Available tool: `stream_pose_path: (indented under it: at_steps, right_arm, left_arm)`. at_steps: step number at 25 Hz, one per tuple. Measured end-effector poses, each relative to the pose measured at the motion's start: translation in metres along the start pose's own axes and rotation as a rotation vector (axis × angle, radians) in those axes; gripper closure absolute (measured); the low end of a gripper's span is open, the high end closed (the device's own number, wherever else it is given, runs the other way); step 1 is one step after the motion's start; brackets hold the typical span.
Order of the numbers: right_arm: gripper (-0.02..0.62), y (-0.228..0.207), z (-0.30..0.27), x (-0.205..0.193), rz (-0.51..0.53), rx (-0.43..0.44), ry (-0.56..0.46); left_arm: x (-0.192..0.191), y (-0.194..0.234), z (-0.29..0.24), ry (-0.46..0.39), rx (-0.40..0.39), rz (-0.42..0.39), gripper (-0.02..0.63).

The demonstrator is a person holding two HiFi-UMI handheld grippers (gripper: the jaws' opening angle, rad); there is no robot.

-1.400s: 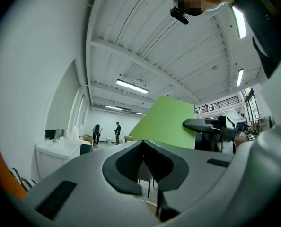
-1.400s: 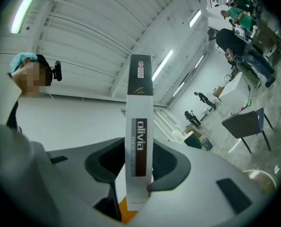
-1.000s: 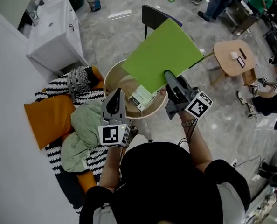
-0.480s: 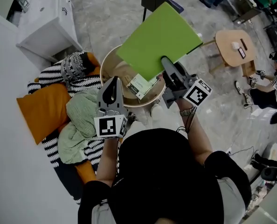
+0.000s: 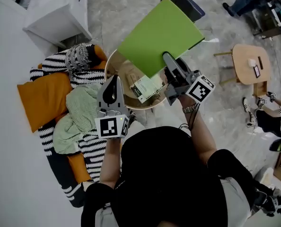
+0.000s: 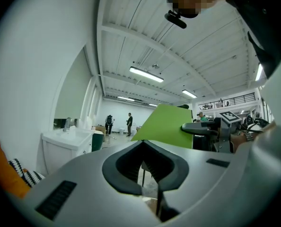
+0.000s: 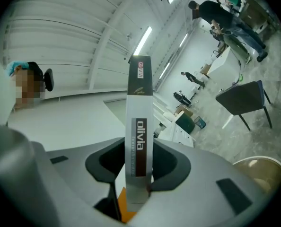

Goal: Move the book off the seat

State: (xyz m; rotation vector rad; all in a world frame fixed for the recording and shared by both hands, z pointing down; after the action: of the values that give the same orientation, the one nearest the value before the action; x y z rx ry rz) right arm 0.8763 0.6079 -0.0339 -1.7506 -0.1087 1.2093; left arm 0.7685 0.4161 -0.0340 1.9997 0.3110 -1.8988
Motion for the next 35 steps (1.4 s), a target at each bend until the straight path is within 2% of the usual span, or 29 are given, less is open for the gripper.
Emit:
stream_pose_path:
  at_steps: [8,11,15,21,26,29,35]
  right_arm:
    - [0.449,-0.065,-0.046,0.015,-0.058,0.029,0.141]
    - [0.449,-0.079,-0.065,0.012,-0.081,0.057,0.189]
    - [0.449,-0.106,-0.088,0.000,-0.096,0.043,0.253]
    - [0.449,-0.159,-0.119,-0.033,-0.105,-0.009,0.364]
    - [0.449,-0.202,-0.136,-0.076,-0.097,-0.047,0.449]
    - [0.448,-0.225,-0.150,-0.103,-0.112,-0.082,0.478]
    - [0.449,-0.271,-0.157,-0.158,-0.183,-0.181,0.484]
  left_arm:
    - [-0.017,-0.007,-0.056,0.018,0.120,0.004,0.597]
    - [-0.019,-0.007,-0.071,0.024,0.157,0.012,0.596]
    - [-0.031,0.000,-0.092,0.041,0.195,0.021,0.597]
    - [-0.068,0.017,-0.125,0.077,0.240,0.043,0.597]
    - [-0.110,0.032,-0.137,0.098,0.278,0.098,0.597]
    - [-0.137,0.050,-0.146,0.115,0.269,0.120,0.597]
    - [-0.192,0.070,-0.154,0.155,0.198,0.129,0.597]
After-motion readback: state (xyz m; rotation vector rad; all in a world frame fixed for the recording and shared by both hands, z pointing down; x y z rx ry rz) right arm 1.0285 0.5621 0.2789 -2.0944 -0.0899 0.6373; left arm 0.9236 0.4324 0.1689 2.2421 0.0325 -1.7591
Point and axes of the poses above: the fingertips, and each gripper's own axes: z backward along the fingers, y to its left, x out of its top, the point moved 3 cm from there along z, backward along the fingers, and after that the axes turned 13 degrees about -x, right-handed, at the moved point
